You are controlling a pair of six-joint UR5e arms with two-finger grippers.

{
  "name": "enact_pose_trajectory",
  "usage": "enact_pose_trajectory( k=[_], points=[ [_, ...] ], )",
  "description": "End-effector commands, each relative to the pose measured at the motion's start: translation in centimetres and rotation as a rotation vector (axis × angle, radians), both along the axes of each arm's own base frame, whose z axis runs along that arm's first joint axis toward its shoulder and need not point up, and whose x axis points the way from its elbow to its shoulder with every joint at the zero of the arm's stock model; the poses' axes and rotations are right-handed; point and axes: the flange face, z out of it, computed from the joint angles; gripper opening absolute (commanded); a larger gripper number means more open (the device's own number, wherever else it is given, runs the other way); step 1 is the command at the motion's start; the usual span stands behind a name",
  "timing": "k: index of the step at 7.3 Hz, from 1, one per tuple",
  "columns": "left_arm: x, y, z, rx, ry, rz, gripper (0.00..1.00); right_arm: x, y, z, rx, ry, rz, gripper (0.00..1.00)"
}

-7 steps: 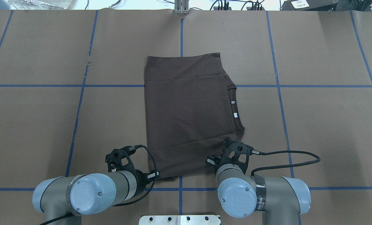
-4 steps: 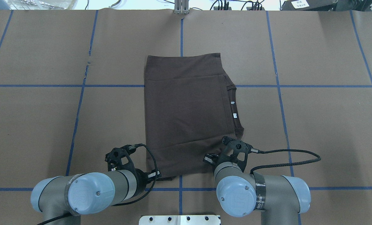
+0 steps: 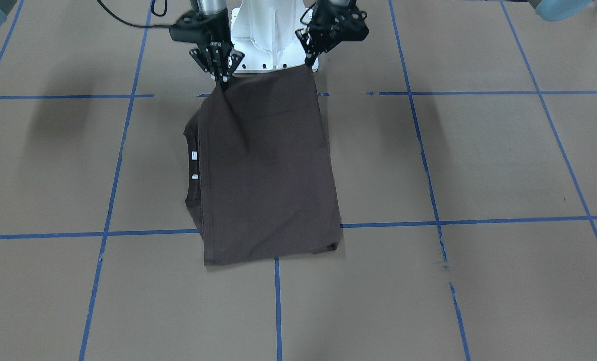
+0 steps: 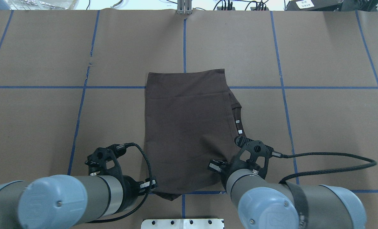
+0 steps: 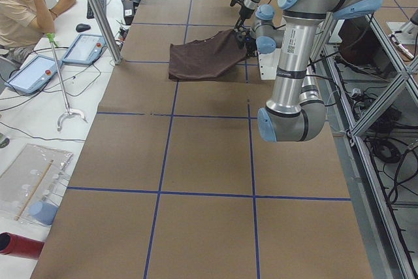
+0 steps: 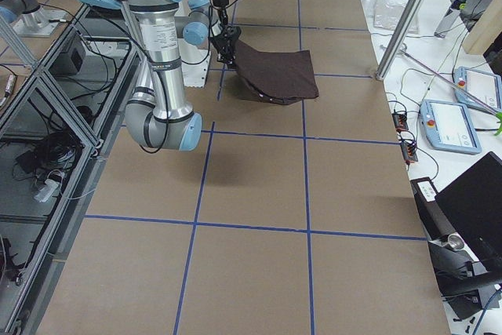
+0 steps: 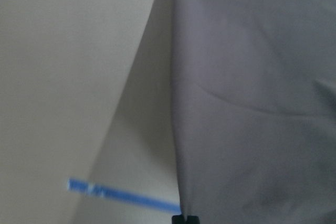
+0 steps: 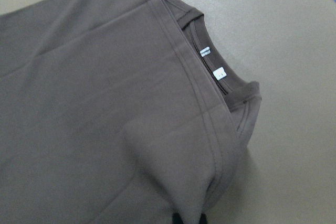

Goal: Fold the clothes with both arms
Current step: 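Lift the near edge with both grippers and fold it away from the robot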

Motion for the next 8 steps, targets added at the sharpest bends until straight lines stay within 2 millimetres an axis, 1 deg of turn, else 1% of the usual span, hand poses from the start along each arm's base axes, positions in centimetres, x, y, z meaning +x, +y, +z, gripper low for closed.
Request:
enact_pose_trajectory(
  k=[1,2,3,4,5,6,7,8],
  points=[
    [-5.5,1.2,-2.8,-0.014,0.001,0.027,0.00,4.5,2.7,-2.8,-0.029,-0.023,-0.033,0.00],
    [-4.9,1.2,-2.7,-0.014,-0.006,0.027,0.00,4.3,2.7,-2.7,-0.029,-0.015,-0.032,0.00],
    [-4.8,1.1,-2.9,-0.008,-0.004,0.030,0.00,3.9,2.7,-2.4,-0.029,-0.004,-0.032,0.00],
    [-4.3,0.9,-2.7,-0.001,-0.012,0.031,0.00,2.9,2.9,-2.2,-0.028,0.011,-0.038,0.00],
    [-3.6,-0.5,-3.7,0.082,-0.015,0.042,0.00,2.2,1.6,-2.1,-0.024,0.025,-0.016,0.00],
    [-3.3,-4.3,-3.5,0.135,-0.049,-0.001,0.00,1.7,-0.8,-2.5,-0.018,0.035,0.022,0.00],
    [-2.9,-8.3,-3.7,0.189,-0.090,-0.039,0.00,0.7,-3.5,-2.6,0.006,0.070,0.048,0.00],
    [-2.6,-11.0,-3.1,0.212,-0.127,-0.066,0.00,-0.1,-5.9,-2.3,-0.016,0.096,0.068,0.00]
  ],
)
